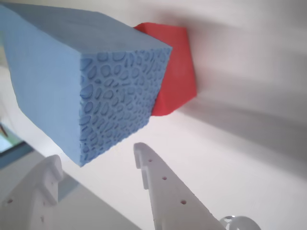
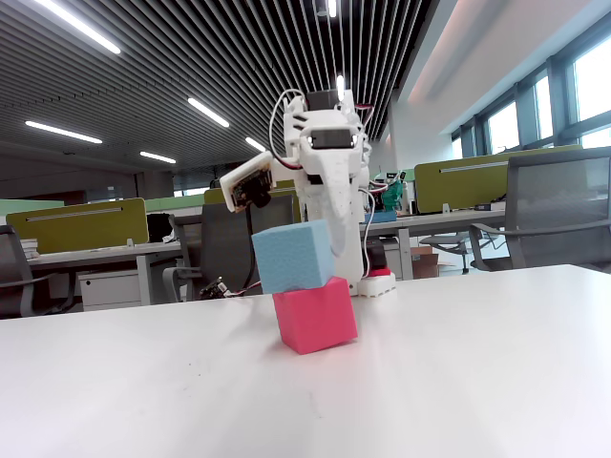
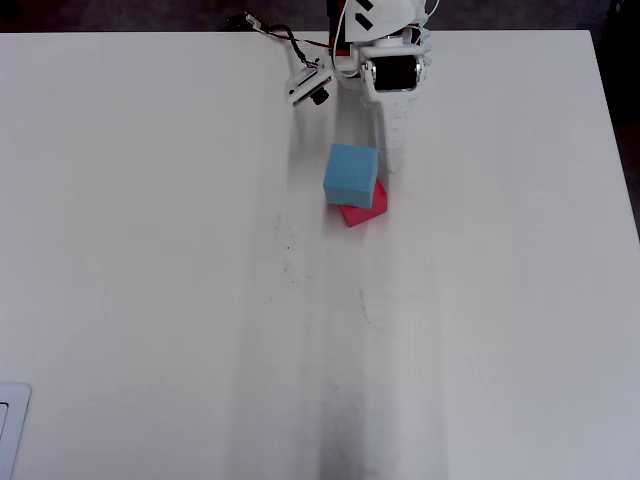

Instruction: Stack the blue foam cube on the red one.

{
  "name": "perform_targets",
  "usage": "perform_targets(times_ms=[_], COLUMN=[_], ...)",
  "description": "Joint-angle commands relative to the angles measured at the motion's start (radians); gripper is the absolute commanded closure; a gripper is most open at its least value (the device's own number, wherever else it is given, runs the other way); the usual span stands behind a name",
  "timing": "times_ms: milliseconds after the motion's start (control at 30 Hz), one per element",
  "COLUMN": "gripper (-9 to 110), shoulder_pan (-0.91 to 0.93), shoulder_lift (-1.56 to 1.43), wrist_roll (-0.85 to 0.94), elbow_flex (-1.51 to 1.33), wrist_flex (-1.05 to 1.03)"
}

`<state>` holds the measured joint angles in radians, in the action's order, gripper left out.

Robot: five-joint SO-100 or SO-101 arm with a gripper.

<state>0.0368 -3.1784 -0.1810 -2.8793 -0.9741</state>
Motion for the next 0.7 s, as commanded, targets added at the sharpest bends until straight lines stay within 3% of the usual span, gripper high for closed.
perform_targets(times_ms=[0, 667], gripper=[83, 79], shoulder_pan=[-0.006, -0.006], shoulder_lift=[-0.006, -0.006], wrist_roll=[-0.006, -0.006], elbow_flex=[0.005, 0.003], wrist_flex=[0.014, 0.021])
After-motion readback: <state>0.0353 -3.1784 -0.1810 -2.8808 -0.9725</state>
